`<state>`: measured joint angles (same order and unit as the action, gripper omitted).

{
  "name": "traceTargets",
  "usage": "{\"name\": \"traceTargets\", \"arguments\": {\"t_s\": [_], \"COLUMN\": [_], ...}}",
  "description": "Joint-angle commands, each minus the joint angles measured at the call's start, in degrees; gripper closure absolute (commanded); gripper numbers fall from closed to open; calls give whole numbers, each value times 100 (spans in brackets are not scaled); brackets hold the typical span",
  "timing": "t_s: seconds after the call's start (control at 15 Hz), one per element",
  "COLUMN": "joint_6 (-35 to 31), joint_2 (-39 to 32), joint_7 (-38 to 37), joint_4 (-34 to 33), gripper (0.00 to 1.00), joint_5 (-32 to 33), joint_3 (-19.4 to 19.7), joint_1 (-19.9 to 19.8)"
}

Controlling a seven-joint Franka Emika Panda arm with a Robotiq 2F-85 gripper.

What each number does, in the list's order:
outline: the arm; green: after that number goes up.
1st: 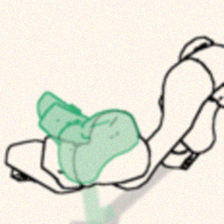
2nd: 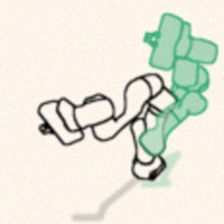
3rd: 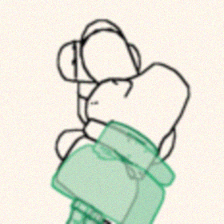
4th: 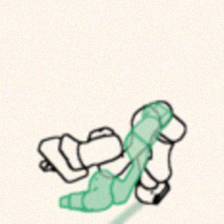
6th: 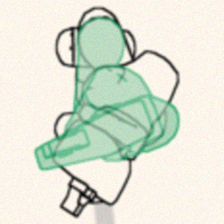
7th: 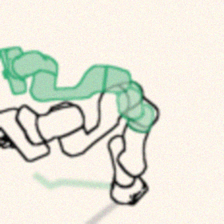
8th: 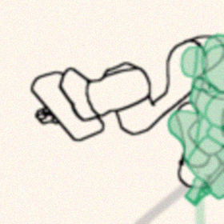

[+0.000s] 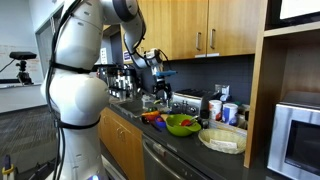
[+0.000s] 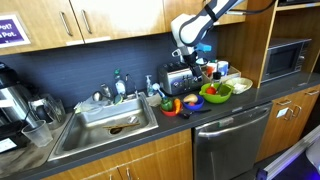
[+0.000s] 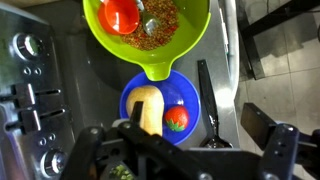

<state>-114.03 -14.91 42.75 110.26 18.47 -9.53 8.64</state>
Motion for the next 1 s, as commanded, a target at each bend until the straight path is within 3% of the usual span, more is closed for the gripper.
{"name": "traceTargets", "arguments": {"t_s": [0.0,0.8,0.93], "joint_6": [-35,-30,-278], "joint_2": [-235,-310,-392], "joint_7": [694,735,907], "joint_4": [-233,-200,-233], "gripper": [0,0,0], "joint_5": [274,291,325], "joint_3": [-42,-13,-39], "joint_1": [-15,-9,-27]}}
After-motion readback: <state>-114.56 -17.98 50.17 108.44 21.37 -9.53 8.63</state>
